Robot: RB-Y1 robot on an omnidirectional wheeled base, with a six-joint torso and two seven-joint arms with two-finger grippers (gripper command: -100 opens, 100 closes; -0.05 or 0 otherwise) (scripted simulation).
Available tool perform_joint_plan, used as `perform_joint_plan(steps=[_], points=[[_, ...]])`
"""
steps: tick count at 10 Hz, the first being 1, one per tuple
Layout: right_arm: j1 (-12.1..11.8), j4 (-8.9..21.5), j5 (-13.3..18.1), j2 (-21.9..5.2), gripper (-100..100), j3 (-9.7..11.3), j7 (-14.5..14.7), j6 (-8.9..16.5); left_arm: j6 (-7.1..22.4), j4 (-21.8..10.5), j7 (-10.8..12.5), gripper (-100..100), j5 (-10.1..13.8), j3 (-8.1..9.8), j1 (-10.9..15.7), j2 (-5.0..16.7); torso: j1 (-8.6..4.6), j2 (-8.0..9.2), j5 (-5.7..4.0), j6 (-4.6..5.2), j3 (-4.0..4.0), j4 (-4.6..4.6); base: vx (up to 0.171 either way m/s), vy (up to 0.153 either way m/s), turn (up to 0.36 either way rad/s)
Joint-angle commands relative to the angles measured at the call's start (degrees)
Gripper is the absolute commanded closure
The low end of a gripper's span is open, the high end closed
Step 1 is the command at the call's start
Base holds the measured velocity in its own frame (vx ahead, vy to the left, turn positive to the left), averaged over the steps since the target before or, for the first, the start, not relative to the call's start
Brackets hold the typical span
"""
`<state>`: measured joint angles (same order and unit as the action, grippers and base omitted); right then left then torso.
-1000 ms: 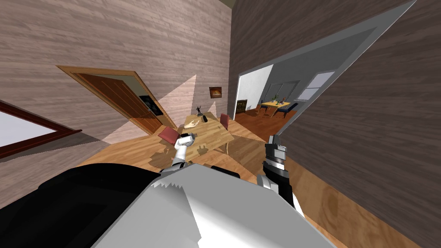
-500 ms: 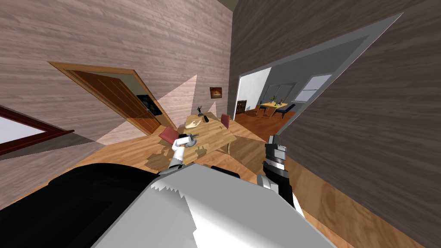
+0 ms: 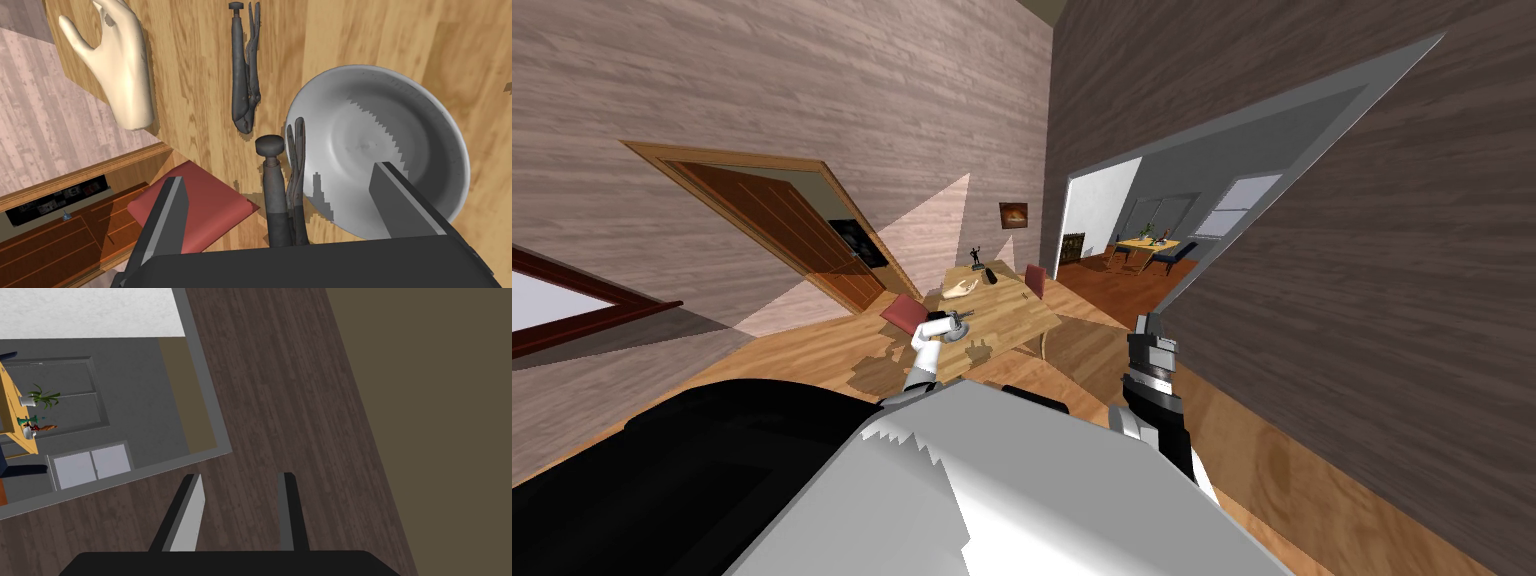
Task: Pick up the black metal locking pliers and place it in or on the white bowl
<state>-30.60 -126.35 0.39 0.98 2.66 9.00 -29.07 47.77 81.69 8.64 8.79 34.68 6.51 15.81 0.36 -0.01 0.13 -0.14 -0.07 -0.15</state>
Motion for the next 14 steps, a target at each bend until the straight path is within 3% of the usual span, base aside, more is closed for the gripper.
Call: perform_joint_plan(steps=[1, 9, 10, 11, 14], points=[[0.00, 0.00, 0.00, 0.00, 0, 0.00, 0.00, 0.00, 2.38, 2.09, -0.01, -100, 0.22, 0.65, 0.03, 0.47, 0.00, 0.00, 0.00, 0.00, 0.00, 0.00, -0.003, -0.010, -0.037], [0.00, 0.00, 0.00, 0.00, 0, 0.00, 0.00, 0.00, 11.92, 10.46, -0.06, -100, 1.09, 3.26, 0.16, 2.35, -0.06, 0.02, -0.01, 0.00, 0.01, 0.01, -0.005, -0.014, -0.028], [0.00, 0.00, 0.00, 0.00, 0, 0.00, 0.00, 0.00, 10.76, 9.23, -0.12, -100, 1.10, 3.07, 0.30, 2.36, -0.06, 0.03, -0.01, 0.00, 0.02, 0.01, -0.002, -0.005, -0.003], [0.00, 0.00, 0.00, 0.00, 0, 0.00, 0.00, 0.00, 10.93, 9.29, -0.14, 0, 1.12, 3.11, 0.31, 2.39, -0.03, 0.02, 0.00, 0.00, 0.01, 0.00, 0.000, 0.000, 0.000], [0.00, 0.00, 0.00, 0.00, 0, 0.00, 0.00, 0.00, 10.91, 9.28, -0.14, 0, 1.12, 3.10, 0.31, 2.39, 0.00, 0.00, 0.00, 0.00, 0.00, 0.00, 0.000, 0.000, 0.000]])
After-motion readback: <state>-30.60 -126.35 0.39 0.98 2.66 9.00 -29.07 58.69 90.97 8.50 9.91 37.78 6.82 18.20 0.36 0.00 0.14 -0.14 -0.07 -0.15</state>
